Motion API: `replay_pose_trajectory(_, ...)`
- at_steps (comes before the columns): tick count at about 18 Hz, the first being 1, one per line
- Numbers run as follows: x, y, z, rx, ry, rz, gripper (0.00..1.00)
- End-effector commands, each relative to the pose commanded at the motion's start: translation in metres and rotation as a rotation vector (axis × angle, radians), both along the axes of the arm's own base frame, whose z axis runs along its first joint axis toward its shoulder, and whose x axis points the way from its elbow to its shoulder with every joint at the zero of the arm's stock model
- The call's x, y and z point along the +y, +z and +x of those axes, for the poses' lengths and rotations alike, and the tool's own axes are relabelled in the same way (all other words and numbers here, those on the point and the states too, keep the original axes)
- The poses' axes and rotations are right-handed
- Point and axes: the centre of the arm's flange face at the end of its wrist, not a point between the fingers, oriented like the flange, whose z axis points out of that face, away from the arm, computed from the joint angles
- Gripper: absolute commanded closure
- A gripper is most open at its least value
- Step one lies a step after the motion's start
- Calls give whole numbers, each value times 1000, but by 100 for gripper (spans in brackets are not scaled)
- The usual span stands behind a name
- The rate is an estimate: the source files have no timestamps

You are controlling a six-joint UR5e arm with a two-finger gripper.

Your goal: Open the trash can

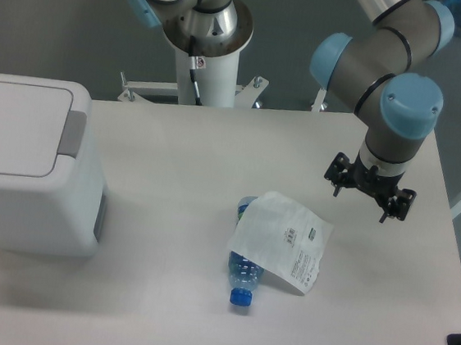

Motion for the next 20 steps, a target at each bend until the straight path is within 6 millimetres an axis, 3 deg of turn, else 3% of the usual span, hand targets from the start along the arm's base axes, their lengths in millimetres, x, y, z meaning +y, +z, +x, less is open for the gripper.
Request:
replay_pose_trajectory(7,1,-2,5,11,-8,-37,0)
replay_pose_trajectory(14,38,1,36,11,-71,-42,0)
replay_pose_trajectory(20,82,2,77,3,57,-3,0)
